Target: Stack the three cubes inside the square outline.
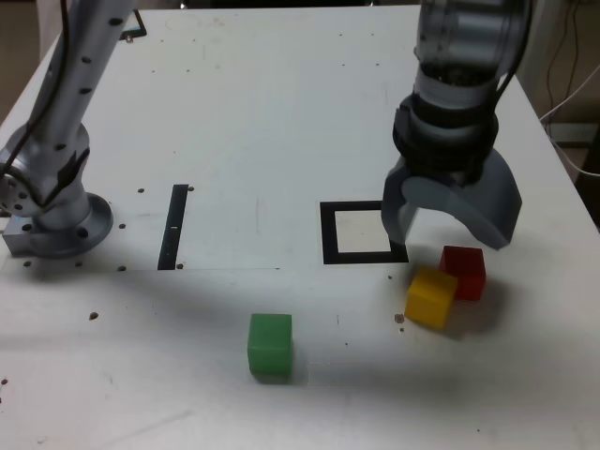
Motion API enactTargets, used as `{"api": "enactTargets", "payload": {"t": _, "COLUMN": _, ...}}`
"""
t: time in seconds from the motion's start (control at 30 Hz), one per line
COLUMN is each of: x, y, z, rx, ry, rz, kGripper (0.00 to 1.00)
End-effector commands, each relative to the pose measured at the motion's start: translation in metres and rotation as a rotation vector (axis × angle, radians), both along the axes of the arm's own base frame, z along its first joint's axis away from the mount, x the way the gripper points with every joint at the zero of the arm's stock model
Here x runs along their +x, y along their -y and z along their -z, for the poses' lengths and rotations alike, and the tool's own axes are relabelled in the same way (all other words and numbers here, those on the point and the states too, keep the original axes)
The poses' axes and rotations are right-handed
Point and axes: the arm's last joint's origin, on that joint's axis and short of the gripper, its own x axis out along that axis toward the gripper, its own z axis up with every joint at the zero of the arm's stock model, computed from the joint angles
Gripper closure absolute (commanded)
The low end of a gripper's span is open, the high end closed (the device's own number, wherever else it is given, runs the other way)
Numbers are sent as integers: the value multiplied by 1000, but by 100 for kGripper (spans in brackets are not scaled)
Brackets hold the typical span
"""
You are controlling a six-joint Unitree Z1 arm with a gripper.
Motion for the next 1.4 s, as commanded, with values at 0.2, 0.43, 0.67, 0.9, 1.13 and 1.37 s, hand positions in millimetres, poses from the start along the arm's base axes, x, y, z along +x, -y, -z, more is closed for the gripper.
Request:
{"api": "enactTargets", "payload": {"t": 0.2, "x": 11, "y": 2, "z": 14, "rx": -19, "ry": -6, "rz": 32, "kGripper": 1}}
{"api": "enactTargets", "payload": {"t": 0.43, "x": 19, "y": 5, "z": 24, "rx": -24, "ry": -18, "rz": 39, "kGripper": 1}}
{"api": "enactTargets", "payload": {"t": 0.67, "x": 21, "y": 7, "z": 28, "rx": -48, "ry": -33, "rz": 43, "kGripper": 3}}
{"api": "enactTargets", "payload": {"t": 0.9, "x": 22, "y": 8, "z": 29, "rx": -55, "ry": -31, "rz": 44, "kGripper": 8}}
{"api": "enactTargets", "payload": {"t": 1.13, "x": 22, "y": 8, "z": 32, "rx": -56, "ry": -32, "rz": 42, "kGripper": 13}}
{"api": "enactTargets", "payload": {"t": 1.37, "x": 21, "y": 8, "z": 33, "rx": -61, "ry": -34, "rz": 39, "kGripper": 17}}
